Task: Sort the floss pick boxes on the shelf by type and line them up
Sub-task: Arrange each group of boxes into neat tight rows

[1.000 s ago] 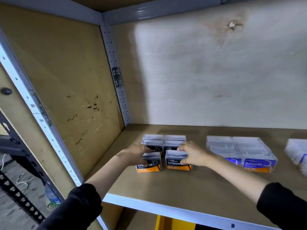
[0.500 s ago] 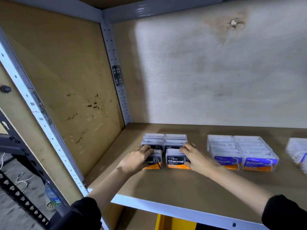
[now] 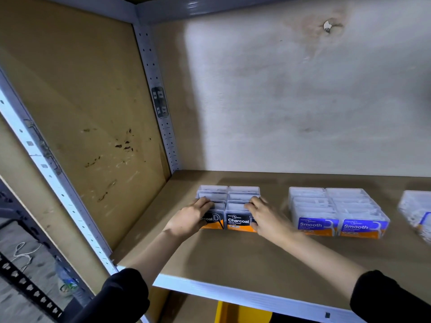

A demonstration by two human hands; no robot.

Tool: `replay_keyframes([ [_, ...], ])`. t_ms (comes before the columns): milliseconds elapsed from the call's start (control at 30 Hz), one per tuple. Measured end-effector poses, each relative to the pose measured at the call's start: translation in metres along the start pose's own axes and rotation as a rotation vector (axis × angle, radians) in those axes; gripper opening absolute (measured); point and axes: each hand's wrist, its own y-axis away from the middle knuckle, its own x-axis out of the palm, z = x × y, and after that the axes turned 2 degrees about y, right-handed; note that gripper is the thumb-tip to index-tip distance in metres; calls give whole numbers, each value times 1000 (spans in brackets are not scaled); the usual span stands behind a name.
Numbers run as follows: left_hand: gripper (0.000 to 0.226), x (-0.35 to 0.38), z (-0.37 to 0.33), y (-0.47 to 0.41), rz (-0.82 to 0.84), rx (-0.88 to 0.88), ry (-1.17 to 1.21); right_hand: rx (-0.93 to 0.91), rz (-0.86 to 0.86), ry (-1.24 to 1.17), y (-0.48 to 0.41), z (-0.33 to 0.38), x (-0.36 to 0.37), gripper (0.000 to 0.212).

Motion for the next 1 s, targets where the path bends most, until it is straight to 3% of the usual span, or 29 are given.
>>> replay_keyframes([
  [333, 53, -1, 0, -1, -3, 10, -11, 2, -57, -40, -1, 1, 1, 47],
  [533, 53, -4, -3, -2, 3, -8, -25, 15, 77, -97, -2, 1, -9, 41],
  [833, 55, -6, -5, 0, 0, -5, -49, 28, 100, -95, -2, 3, -10, 42],
  [1000, 74, -14, -4, -7, 2, 62, -59, 68, 110, -177, -9, 3, -24, 59],
])
